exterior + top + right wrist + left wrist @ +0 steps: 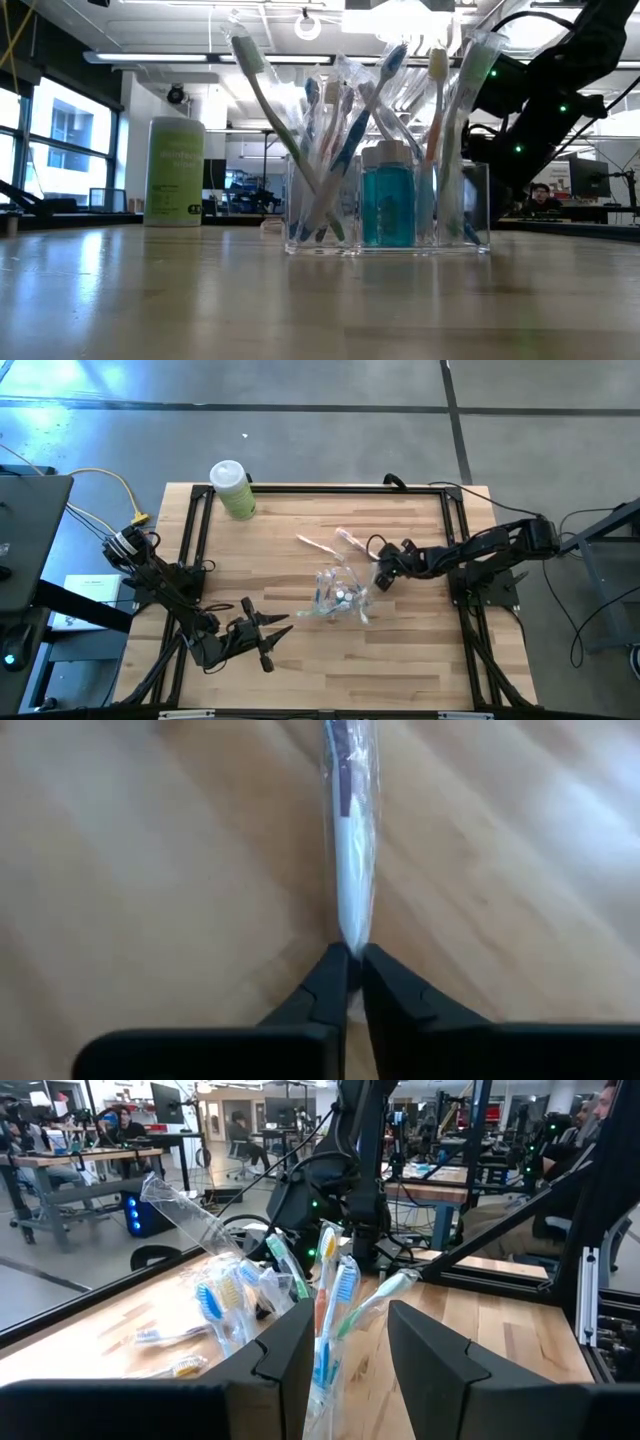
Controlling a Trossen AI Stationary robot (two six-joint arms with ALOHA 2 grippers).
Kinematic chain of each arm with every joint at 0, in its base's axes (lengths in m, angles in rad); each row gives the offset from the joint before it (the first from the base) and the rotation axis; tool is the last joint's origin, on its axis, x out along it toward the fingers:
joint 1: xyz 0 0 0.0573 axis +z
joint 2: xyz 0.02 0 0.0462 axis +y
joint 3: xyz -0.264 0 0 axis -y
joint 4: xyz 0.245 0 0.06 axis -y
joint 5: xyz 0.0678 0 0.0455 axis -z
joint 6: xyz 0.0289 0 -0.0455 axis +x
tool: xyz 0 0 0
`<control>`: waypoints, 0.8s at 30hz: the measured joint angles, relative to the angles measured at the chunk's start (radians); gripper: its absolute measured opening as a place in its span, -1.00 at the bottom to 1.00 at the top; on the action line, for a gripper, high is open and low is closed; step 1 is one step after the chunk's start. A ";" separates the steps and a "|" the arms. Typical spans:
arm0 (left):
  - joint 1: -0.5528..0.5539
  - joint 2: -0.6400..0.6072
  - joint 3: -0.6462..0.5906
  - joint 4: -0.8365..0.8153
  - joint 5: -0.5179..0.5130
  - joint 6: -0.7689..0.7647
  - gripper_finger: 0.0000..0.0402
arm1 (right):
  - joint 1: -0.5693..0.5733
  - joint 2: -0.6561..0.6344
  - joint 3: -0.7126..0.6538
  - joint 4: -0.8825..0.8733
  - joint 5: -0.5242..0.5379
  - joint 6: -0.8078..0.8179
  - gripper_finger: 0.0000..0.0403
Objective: Pick & Place toothbrushing station
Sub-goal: Put the violet toothbrush into the transparent organizer
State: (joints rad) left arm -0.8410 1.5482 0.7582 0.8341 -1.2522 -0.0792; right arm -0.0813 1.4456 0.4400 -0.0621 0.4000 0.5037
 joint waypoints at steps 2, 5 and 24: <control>0.000 0.000 0.000 0.000 0.000 0.000 -0.37 | 0.010 -0.005 -0.001 -0.009 0.042 0.010 -0.94; 0.000 0.000 0.000 0.000 0.000 0.000 -0.37 | 0.035 -0.024 -0.004 -0.034 0.084 0.013 -0.97; 0.000 0.000 0.000 -0.001 0.013 -0.023 -0.37 | 0.352 -0.631 -0.002 -0.415 0.363 0.174 -0.99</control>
State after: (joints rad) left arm -0.8410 1.5482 0.7582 0.8330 -1.2393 -0.1021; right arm 0.2703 0.8151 0.4377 -0.4775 0.7629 0.6779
